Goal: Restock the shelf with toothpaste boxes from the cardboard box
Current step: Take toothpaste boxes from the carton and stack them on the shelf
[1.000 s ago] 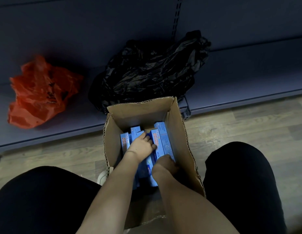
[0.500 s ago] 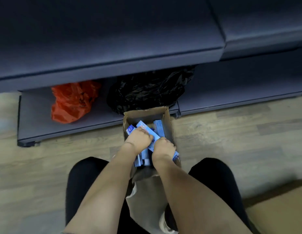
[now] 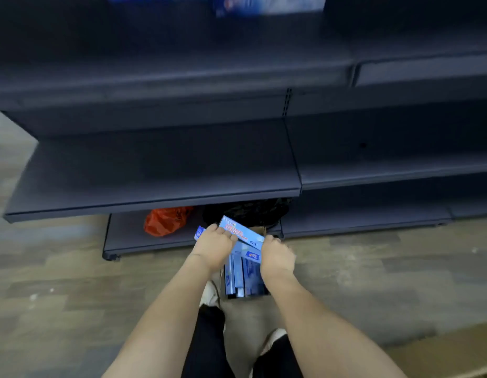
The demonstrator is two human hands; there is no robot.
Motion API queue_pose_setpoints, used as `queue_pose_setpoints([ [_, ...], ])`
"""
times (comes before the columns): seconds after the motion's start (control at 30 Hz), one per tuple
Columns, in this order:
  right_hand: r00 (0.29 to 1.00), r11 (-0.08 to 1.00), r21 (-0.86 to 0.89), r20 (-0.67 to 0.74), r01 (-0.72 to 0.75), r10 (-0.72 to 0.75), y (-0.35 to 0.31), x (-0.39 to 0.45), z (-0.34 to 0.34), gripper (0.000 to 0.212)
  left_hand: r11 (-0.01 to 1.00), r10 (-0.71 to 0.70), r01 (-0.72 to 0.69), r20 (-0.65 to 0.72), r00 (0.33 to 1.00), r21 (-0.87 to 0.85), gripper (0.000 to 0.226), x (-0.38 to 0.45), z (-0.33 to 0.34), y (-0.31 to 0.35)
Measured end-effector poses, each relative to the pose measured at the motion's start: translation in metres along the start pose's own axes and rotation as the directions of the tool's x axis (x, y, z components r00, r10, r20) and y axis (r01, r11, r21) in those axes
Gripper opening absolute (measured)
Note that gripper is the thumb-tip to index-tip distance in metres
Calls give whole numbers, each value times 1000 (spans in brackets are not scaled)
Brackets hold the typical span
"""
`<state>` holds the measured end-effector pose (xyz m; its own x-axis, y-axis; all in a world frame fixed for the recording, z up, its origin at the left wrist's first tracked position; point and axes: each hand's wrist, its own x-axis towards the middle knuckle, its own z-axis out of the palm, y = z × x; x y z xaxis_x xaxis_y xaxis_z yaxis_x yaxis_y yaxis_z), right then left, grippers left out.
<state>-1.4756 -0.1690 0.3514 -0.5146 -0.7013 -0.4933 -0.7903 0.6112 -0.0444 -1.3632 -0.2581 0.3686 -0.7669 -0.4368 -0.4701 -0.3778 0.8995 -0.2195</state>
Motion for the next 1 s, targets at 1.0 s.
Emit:
queue_pose_setpoints([
  [1.0,805,867,21,-383,497,-452,52,-47,-328,33,930,-350,365,-407,844,-44,47,-125,-234,-150],
])
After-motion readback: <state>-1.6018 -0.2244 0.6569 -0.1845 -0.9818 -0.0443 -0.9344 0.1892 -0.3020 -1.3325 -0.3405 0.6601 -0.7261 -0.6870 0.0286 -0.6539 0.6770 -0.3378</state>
